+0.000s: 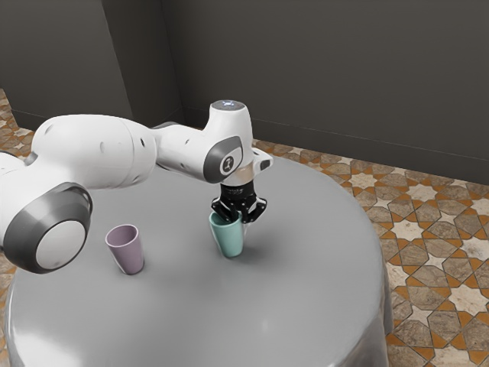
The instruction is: Place the right cup onto the left cup
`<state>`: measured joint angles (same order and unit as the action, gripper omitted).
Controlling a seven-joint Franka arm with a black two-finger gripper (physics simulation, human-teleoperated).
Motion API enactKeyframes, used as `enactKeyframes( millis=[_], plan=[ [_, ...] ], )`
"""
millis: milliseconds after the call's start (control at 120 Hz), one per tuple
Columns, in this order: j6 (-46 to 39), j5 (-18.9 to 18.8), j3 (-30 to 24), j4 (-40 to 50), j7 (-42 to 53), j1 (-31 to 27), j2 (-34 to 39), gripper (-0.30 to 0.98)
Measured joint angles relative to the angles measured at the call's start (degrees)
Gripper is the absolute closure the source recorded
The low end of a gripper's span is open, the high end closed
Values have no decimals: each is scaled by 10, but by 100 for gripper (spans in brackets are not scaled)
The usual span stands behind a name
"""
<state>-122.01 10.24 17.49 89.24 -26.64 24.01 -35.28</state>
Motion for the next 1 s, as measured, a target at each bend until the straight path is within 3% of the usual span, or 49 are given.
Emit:
enactKeyframes(
  millis=[325,475,650,1000],
  plan=[
    [9,-5,0,0,0,3,16,76],
    [29,-17,0,56,-1,2,92,75],
    [44,-58,1,148,-3,-25,209,76],
    [72,-99,1,204,-6,-103,275,75]
  ],
)
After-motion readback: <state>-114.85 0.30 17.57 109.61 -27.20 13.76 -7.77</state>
